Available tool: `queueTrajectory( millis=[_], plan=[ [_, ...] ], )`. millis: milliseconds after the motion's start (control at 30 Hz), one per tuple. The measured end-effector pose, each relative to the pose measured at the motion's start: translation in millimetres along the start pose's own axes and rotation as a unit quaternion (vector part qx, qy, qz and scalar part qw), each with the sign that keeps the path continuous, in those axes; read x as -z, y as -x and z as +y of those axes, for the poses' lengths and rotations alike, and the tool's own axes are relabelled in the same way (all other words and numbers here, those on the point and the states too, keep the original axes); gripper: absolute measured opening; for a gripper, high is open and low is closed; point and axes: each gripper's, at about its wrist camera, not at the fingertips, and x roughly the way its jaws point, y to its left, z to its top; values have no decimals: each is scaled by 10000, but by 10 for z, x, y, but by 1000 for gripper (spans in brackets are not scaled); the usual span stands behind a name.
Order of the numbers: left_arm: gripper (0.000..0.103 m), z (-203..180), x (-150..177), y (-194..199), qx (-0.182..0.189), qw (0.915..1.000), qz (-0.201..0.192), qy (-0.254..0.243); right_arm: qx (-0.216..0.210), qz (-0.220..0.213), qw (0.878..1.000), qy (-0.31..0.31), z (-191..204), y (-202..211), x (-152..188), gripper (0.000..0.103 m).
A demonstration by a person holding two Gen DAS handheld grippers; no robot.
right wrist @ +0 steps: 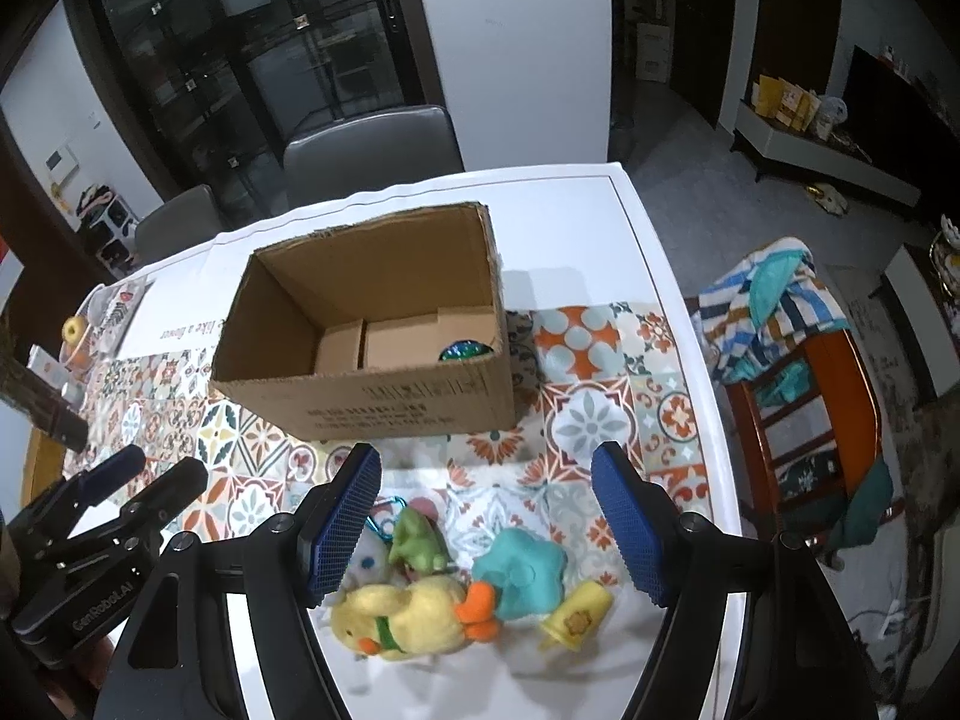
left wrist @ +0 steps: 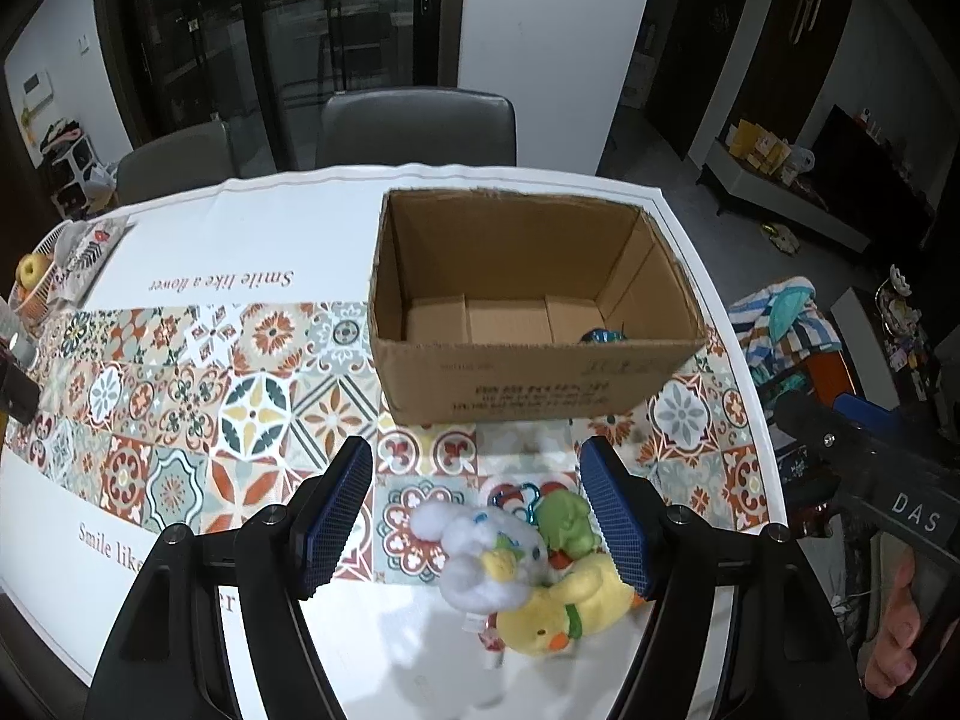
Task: Organize objects
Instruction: 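Move both grippers back toward the remaining plush toys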
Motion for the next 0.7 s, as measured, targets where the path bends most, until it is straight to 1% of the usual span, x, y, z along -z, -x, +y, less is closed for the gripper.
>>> queueTrajectory(
  millis=[367, 400, 700],
  plan=[
    [71, 7, 181, -141, 138, 9993, 348, -67, 9, 227, 9996, -186, -103, -92, 191, 73],
    [71, 11, 195, -156, 325, 9984, 436, -171, 11, 251, 9995, -200, -107, -105, 212, 73],
    [71, -21, 348, -384, 470, 9948, 866, -264, 7, 624, 9976, -300, -183, -338, 382, 73]
  ],
)
